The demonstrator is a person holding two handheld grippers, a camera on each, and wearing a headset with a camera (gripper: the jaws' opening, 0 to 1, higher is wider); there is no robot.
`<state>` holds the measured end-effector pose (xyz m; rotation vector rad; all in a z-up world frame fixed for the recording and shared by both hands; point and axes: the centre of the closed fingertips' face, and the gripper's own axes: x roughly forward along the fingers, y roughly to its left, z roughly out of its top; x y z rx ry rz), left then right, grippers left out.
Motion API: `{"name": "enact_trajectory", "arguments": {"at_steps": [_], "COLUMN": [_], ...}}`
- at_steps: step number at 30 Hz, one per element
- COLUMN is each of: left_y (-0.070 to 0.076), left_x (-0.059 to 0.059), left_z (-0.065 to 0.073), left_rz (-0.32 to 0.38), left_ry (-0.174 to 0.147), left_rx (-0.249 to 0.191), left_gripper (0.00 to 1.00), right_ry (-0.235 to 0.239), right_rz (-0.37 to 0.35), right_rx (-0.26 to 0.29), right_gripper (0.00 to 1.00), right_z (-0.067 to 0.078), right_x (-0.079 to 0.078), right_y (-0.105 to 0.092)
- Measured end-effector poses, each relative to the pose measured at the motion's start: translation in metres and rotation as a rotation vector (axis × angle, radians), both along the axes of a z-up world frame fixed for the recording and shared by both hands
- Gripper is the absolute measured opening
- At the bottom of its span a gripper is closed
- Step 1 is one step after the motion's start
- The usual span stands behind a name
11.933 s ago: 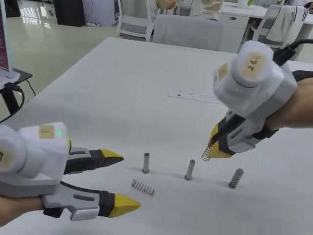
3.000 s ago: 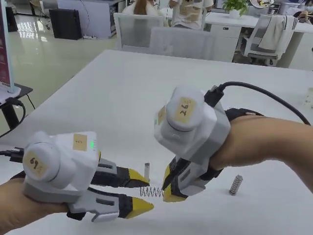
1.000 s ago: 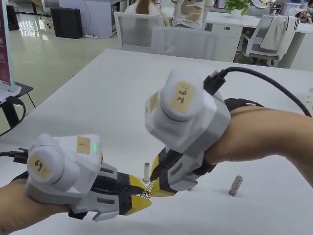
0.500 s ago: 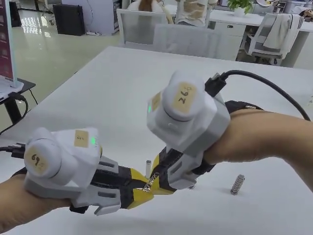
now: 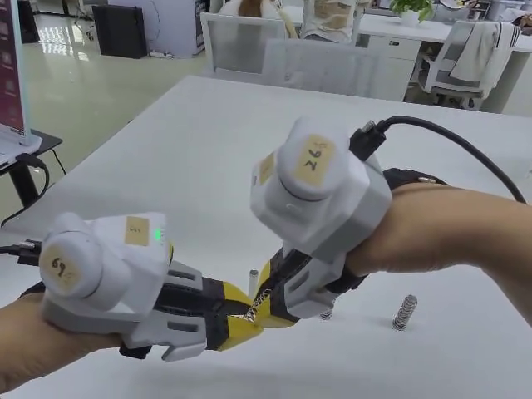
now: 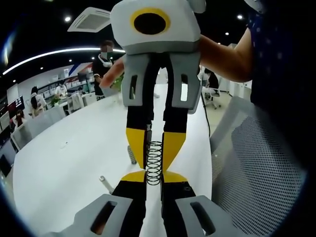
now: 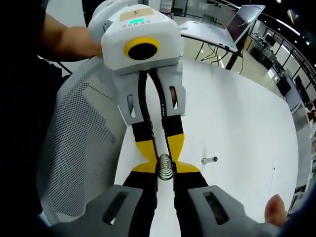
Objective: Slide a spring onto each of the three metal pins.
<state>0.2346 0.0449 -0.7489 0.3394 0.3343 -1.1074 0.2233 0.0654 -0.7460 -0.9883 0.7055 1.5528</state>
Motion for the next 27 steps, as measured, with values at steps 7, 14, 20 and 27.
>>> {"name": "enact_trajectory", "arguments": {"at_steps": [7,14,20,27], "left_y": [0.002,0.008,0.014,0.026], "left_x": [0.001,0.002,0.004,0.006], "left_z": [-0.003,-0.004,-0.001,-0.005], "left_rz": [0.007,0.026,0.050,0.082], "left_ry": [0.003,0.016,0.016,0.037], "left_rx": [0.015,0.017,0.011,0.023], "left_gripper": [0.07,0.16,0.23,0.31], "right_ry": [-0.003,-0.014,-0.021,-0.030], "right_rz": [0.008,0.012,0.010,0.004], "right_rx": [-0.013,-0.037,-0.056,-0.069], "right_gripper": [0.09,0.09,0.09,0.09], "right_z": [0.000,-0.001,-0.002,-0.004], "right_x": [0.001,0.004,0.008,0.012], "right_y": [0.000,-0.003,-0.007,-0.011]}}
